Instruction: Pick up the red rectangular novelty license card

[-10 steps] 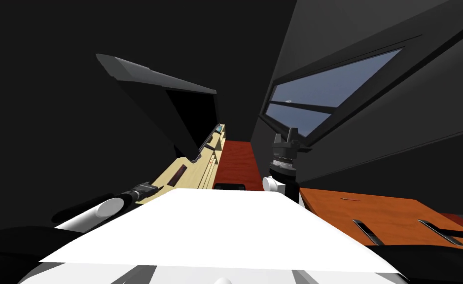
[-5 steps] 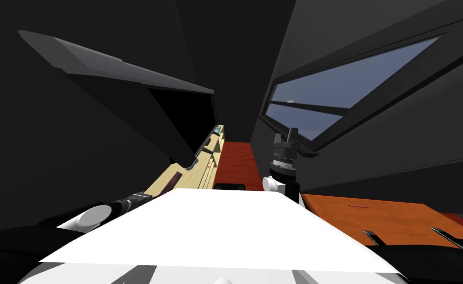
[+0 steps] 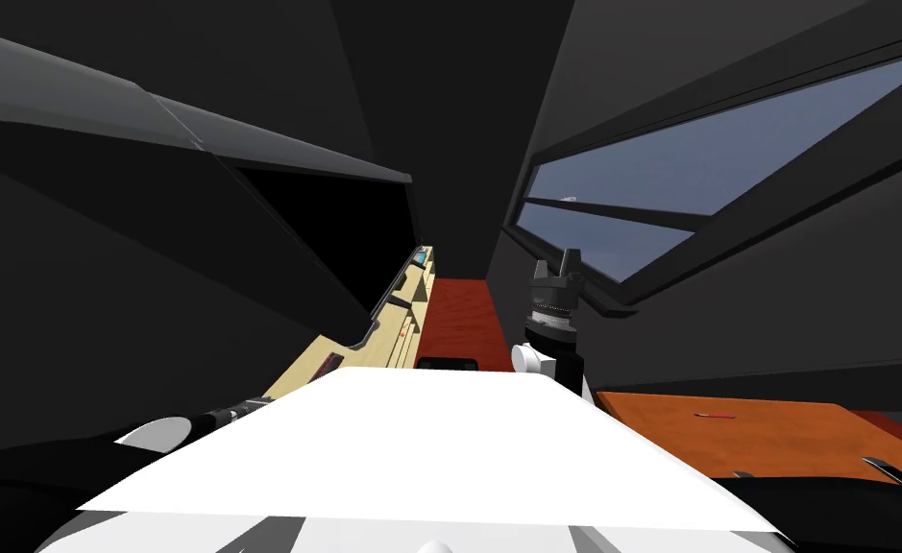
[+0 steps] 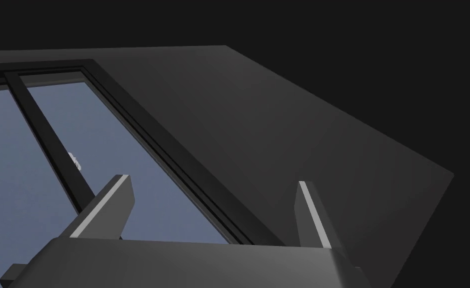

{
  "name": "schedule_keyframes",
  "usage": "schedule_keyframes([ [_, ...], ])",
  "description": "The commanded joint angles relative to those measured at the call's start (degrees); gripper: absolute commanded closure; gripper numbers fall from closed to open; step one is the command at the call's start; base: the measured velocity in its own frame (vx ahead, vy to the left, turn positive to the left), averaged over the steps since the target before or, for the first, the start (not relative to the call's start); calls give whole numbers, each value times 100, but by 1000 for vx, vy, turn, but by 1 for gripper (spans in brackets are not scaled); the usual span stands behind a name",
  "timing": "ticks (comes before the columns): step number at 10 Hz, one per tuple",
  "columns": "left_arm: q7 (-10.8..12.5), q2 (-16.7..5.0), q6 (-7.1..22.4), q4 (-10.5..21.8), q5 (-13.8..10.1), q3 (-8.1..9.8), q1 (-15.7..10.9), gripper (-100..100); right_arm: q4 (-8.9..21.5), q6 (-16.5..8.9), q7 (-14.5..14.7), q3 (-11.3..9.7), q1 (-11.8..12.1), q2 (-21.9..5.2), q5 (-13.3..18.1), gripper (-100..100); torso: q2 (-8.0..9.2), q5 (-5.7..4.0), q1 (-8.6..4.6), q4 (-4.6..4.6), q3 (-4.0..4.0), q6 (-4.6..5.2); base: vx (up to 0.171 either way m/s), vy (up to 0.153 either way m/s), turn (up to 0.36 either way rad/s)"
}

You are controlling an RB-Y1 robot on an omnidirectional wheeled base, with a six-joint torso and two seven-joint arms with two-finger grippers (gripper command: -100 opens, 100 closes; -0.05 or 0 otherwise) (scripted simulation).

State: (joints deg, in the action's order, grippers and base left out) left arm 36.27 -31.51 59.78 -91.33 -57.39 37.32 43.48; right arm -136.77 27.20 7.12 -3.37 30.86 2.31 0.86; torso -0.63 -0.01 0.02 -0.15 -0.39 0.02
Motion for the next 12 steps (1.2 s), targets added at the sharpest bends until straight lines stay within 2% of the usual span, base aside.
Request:
schedule_keyframes([
  [1, 87, -71, 286, 126, -97, 27, 62, -100, 0, 0, 0, 0, 0, 0, 0, 0, 0, 0, 0, 0, 0, 0, 144, 16, -30],
  [7, 228, -179, 984, 450, -372, 85, 300, -100, 0, 0, 0, 0, -1, 0, 0, 0, 20, 1, 7, 4, 11, -1, 133, 29, -46],
  [8, 198, -165, 895, 443, -344, 74, 270, -100, 0, 0, 0, 0, -1, 0, 0, 0, 18, 1, 8, 4, 10, 0, 56, 16, -7],
  [9, 197, -169, 917, 453, -350, 76, 271, 0, 0, 0, 0, 0, -1, 0, 0, 0, 38, 0, 2, 7, 20, -1, 10, 3, 0],
  [10, 178, -276, 917, 738, -108, -8, -16, -100, 0, 0, 0, 0, -2, 0, 0, 0, 55, -1, -3, 12, 31, -2, -81, -11, 44],
  [12, 178, -276, 917, 956, -108, -8, -310, -100, 1, -1, 0, -1, -3, 1, 0, 0, 97, -2, -13, 22, 56, -2, -72, -21, 11],
])
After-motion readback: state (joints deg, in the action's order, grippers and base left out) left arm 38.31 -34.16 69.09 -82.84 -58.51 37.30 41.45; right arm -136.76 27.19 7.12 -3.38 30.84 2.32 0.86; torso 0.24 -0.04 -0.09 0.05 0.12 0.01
